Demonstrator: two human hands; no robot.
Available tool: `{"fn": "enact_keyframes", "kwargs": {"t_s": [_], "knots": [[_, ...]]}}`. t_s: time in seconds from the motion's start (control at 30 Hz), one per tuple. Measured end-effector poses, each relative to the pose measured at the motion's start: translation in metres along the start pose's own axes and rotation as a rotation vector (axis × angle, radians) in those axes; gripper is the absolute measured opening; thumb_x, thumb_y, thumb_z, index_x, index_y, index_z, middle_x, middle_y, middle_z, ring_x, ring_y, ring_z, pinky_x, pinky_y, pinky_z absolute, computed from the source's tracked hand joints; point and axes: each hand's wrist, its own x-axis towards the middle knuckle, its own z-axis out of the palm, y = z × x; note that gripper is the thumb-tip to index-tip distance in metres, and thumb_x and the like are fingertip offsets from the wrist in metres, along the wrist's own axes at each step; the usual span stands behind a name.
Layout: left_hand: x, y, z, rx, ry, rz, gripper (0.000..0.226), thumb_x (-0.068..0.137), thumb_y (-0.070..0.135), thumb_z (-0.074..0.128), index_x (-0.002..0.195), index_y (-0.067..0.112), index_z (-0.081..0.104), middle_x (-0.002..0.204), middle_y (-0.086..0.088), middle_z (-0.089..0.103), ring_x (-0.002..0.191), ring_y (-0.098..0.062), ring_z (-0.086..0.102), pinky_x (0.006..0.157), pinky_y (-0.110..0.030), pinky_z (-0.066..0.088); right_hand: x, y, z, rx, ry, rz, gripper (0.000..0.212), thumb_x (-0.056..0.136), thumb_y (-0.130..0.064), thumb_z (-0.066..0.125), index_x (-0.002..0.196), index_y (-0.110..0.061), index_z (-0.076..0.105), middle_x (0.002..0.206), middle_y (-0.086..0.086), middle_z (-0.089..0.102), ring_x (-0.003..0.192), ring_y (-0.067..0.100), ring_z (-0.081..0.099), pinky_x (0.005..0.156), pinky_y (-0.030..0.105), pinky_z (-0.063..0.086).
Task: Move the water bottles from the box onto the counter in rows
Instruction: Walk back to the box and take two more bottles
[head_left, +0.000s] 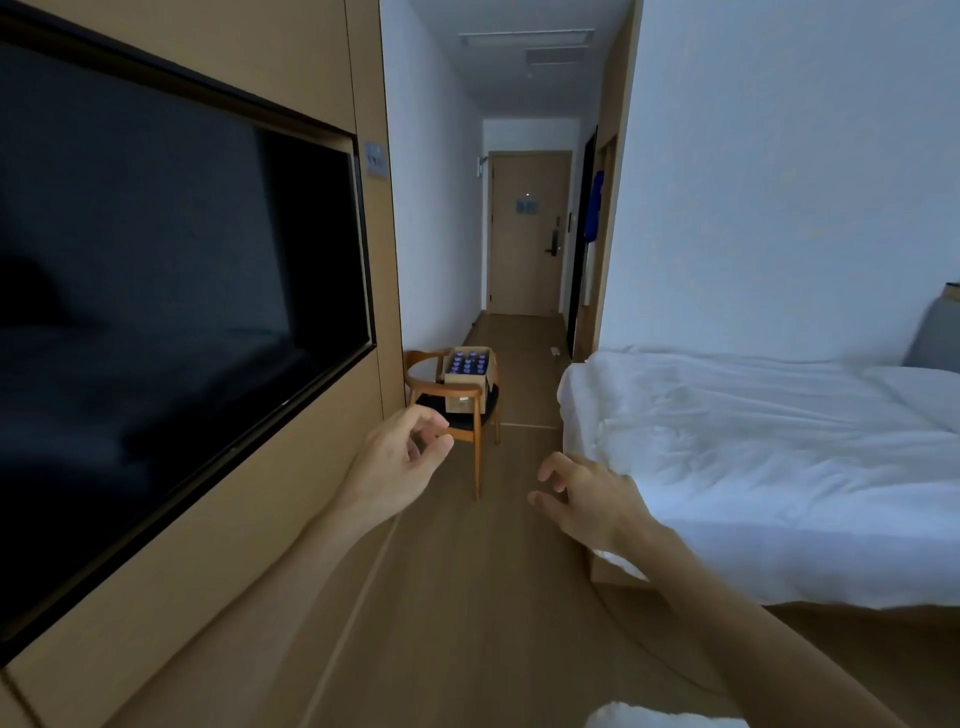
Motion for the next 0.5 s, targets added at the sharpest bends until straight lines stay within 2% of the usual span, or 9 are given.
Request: {"fn": "enact_keyframes", "kwargs": {"t_s": [0.13, 0.3, 0.4, 0.5], "knots": [[0.075, -0.048, 0.023, -0.015, 0.018, 0.022, 0.012, 0.092, 0.042, 0.055, 0.104, 0.041, 0.054, 0.095, 0.019, 0.057, 0.081, 0.000, 0.055, 0.067, -0.017, 0.046, 0.087, 0.024, 0.022, -0.013, -0.016, 0.004, 0.030, 0.093, -0.057, 0.048, 0.114, -0.035, 0.049, 0.111, -0.013, 0.055, 0.088, 0.008, 0.054, 0.068, 0.027, 0.035], [0.176, -0.096, 0.040, -0.029, -0.018, 0.019, 0.010, 0.093, 0.039, 0.056, 0.103, 0.038, 0.055, 0.094, 0.016, 0.055, 0.074, -0.004, 0.055, 0.064, -0.015, 0.044, 0.191, 0.053, 0.042, -0.019, 0.010, 0.055, 0.030, 0.092, -0.059, 0.047, 0.111, -0.036, 0.050, 0.115, -0.014, 0.056, 0.089, 0.006, 0.055, 0.076, 0.030, 0.045], [0.234, -0.121, 0.052, -0.024, -0.025, 0.047, 0.009, 0.093, 0.037, 0.057, 0.102, 0.037, 0.055, 0.089, 0.015, 0.056, 0.072, 0.001, 0.054, 0.057, -0.011, 0.041, 0.245, 0.071, 0.054, -0.026, 0.029, 0.051, 0.030, 0.092, -0.058, 0.049, 0.111, -0.036, 0.050, 0.119, -0.013, 0.056, 0.086, 0.005, 0.052, 0.073, 0.028, 0.042], [0.286, -0.148, 0.070, 0.013, -0.045, 0.072, 0.010, 0.092, 0.038, 0.057, 0.102, 0.039, 0.053, 0.087, 0.016, 0.055, 0.075, 0.002, 0.053, 0.058, -0.012, 0.038, 0.295, 0.091, 0.067, -0.018, 0.045, 0.054, 0.031, 0.092, -0.058, 0.049, 0.113, -0.034, 0.050, 0.118, -0.012, 0.055, 0.084, 0.004, 0.050, 0.070, 0.027, 0.039]]}}
